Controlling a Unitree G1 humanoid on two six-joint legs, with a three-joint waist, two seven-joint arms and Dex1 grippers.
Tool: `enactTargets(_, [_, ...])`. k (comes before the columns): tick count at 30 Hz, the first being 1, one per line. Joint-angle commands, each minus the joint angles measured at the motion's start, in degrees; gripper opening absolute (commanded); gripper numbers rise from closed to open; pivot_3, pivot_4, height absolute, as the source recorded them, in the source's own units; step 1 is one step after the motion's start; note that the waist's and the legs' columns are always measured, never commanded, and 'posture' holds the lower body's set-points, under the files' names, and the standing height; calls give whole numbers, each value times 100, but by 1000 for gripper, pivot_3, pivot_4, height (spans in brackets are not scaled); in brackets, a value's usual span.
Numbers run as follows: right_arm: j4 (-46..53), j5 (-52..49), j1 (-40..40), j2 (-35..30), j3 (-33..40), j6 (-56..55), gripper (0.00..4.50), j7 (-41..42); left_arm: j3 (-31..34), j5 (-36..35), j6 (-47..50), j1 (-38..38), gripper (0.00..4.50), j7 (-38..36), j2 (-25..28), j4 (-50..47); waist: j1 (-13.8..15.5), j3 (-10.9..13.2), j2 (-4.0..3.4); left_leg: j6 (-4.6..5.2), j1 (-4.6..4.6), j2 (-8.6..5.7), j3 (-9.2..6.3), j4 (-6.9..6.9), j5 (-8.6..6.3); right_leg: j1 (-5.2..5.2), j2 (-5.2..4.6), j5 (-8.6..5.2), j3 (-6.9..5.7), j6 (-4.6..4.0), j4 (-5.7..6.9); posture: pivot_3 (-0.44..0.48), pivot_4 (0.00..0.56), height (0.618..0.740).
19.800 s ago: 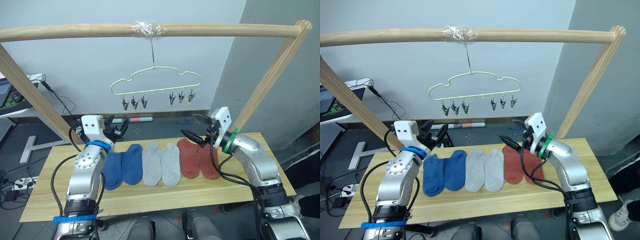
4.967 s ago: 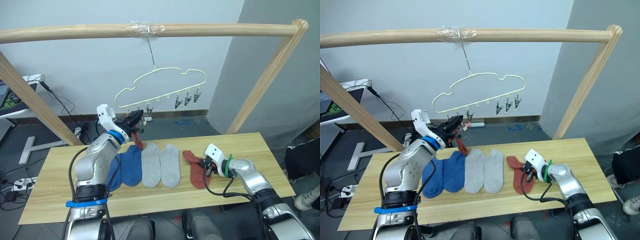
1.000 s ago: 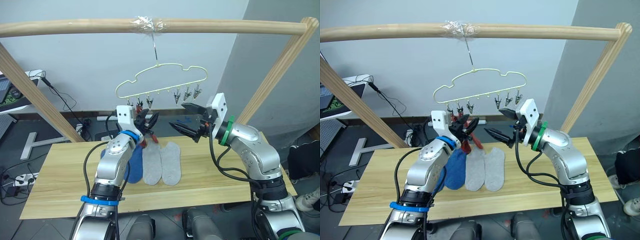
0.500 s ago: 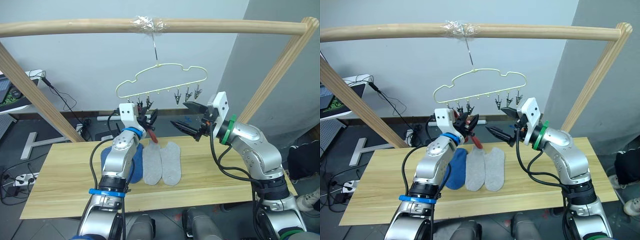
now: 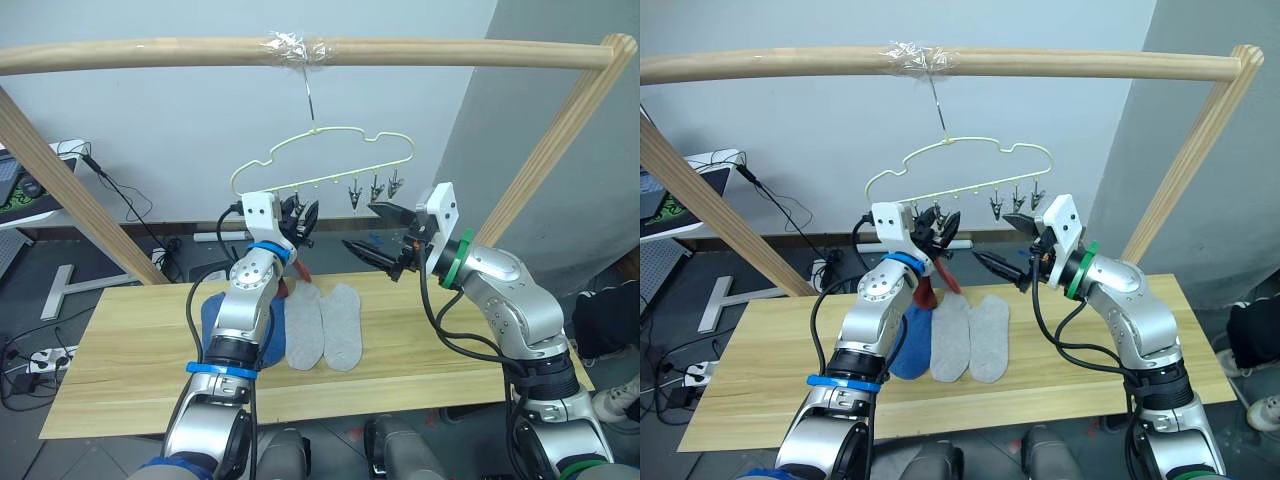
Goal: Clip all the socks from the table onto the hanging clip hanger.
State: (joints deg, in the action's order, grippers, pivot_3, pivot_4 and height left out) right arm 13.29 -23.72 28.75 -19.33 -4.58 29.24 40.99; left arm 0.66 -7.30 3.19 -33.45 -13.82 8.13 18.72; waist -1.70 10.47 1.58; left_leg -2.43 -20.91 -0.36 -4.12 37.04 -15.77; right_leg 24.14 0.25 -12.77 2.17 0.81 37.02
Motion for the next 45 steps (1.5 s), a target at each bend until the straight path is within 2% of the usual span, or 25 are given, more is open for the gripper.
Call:
enactTargets(1, [300,-69,50,-18,78,-96,4500,-44,31,122,-180,-64,2175,65,31,-95,-1,0,0,0,0,0,0,0,0,0,0,0,0,0,1,-35,143,740])
enactTargets(20, [260,-100,81,-3,84,-82,4500,-41,13,308,-254,-59,2175,83,75,-91,-1,0,0,0,1,0,-1,2,0,0,0,14,-1,-23,5,-25,154,740])
enactTargets(23, [256,-105,82,7,75,-75,4500,-42,19,317,-258,-53,1599,76,75,-107,0,0,0,0,1,0,-1,2,0,0,0,14,-1,-23,5,-23,158,740])
enactTargets(27, [257,-107,73,11,72,-75,4500,-38,19,311,-260,-50,499,57,63,-123,0,0,0,1,1,0,-1,2,0,0,1,14,-2,-23,5,-20,159,740])
enactTargets(30, [255,-110,70,20,67,-74,4500,-39,15,304,-251,-36,77,43,54,-148,0,0,0,1,1,0,-1,2,0,0,1,14,-1,-23,6,-19,160,740])
enactTargets(40, [106,109,-45,154,-207,-115,4500,-137,170,31,172,115,8,-7,59,-461,-4,0,0,1,3,2,-1,2,0,-1,2,14,-1,-24,8,-15,164,740])
enactTargets(45, [-1077,1083,-132,404,-843,-569,4500,-632,436,-659,888,292,8,-402,111,-913,-10,-1,1,1,8,2,-1,4,1,-2,2,14,-1,-23,13,-10,164,740])
